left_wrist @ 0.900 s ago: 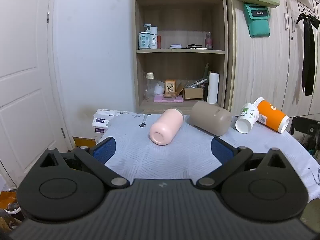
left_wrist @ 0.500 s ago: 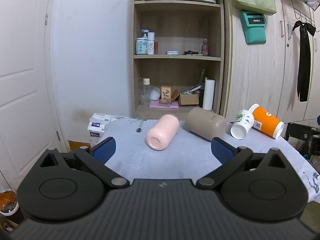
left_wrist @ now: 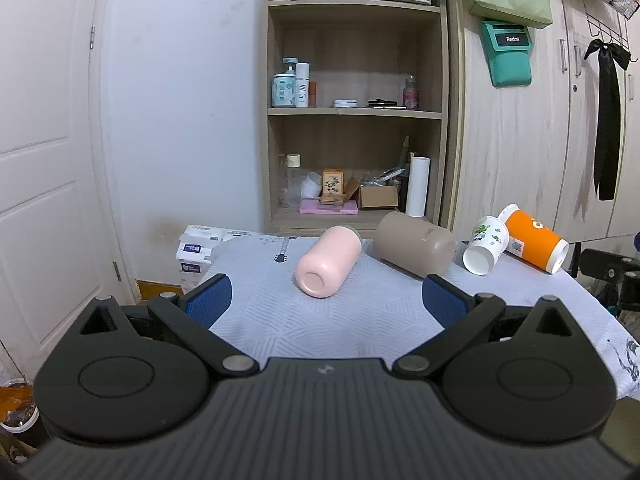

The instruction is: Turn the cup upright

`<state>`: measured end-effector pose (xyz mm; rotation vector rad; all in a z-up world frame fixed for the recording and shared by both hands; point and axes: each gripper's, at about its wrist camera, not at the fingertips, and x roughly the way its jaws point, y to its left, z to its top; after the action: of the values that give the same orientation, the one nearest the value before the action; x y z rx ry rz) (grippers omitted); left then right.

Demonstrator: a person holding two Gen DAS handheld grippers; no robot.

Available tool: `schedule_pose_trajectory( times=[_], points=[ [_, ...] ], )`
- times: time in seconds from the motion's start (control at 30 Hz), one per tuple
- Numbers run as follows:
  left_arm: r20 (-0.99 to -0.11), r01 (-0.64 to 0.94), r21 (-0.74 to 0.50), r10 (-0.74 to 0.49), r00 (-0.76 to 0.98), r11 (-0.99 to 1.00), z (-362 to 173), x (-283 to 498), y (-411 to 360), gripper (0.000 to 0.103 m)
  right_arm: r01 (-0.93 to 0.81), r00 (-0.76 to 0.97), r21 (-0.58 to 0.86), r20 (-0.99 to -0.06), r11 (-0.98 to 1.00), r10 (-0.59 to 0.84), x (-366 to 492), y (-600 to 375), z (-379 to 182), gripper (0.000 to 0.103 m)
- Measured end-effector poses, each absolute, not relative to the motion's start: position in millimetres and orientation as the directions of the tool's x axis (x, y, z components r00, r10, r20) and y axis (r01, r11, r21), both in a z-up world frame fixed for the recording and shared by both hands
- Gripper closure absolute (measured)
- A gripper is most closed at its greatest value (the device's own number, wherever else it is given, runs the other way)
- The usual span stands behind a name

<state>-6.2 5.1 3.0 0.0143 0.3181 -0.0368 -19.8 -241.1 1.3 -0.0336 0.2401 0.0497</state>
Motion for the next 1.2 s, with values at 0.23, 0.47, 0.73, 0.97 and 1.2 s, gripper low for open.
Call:
schedule_pose_trajectory(
  times=[0.23, 0.47, 0.73, 0.97, 1.2],
  points=[
    [-0.315, 0.047, 0.006, -0.043, 0.948, 0.999, 1.0, -7.7, 4.8, 0.0, -0.051, 0.969, -0.035, -0.243, 0.998, 0.041, -19.5, -239.6, 1.1, 0.0],
    [-0.31, 0.052, 0.004, -0.048, 0.949, 0.999, 0.5, -10.8, 4.8, 0.0, -0.051, 0.968, -0.036, -0.248, 0.998, 0.041, -18.9, -239.9, -0.8, 0.0],
    [-0.319, 0.051, 0.011, -0.045, 0.947, 0.999, -2.4, -10.3, 7.3, 0.0, -0.05, 0.968, -0.04, -0.248, 0.998, 0.039, -20.1, -239.7, -1.2, 0.0],
    [-0.325, 0.051, 0.012, -0.045, 0.945, 0.999, -2.8, -10.3, 7.6, 0.0, -0.047, 0.966, -0.043, -0.256, 0.998, 0.034, -19.7, -238.9, -1.7, 0.0],
    [-0.329, 0.053, 0.011, -0.046, 0.943, 0.999, -2.3, -9.8, 7.4, 0.0, -0.049, 0.965, -0.046, -0.26, 0.998, 0.035, -19.3, -239.3, -1.3, 0.0]
  ],
)
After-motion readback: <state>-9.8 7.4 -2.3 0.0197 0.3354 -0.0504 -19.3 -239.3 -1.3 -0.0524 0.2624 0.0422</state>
